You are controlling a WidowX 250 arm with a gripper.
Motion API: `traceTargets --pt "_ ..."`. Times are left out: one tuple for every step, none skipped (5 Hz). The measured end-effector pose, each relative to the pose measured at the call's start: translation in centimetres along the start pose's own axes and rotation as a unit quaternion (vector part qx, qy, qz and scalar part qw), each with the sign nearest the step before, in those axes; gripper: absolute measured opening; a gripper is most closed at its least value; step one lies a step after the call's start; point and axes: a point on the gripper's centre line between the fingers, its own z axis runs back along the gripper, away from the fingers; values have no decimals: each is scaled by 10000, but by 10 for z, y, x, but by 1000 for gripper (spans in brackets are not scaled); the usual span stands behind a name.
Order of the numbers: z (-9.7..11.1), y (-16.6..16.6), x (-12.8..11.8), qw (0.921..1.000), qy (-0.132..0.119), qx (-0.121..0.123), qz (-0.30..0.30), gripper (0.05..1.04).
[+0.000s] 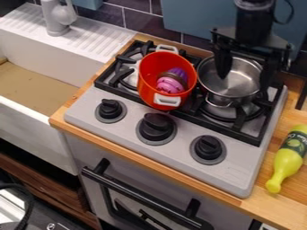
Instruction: Move the silver pot to the left burner
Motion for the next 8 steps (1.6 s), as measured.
traceTargets --pt "-9 -7 6 9995 -132 -114 -261 1004" --pt "-14 -12 8 9990 -252 -96 -362 1003" --pt "-25 -15 9 9988 -277 72 -387 982" --pt "-35 -15 7 9992 -179 138 -324 889" --pt "-37 -17 9 9993 -222 115 -262 590" --pt "-37 -18 7 9996 -174 62 -222 309" --pt "-37 -21 8 9996 -195 52 -207 130" --pt "-35 -28 9 9997 -237 33 -90 72"
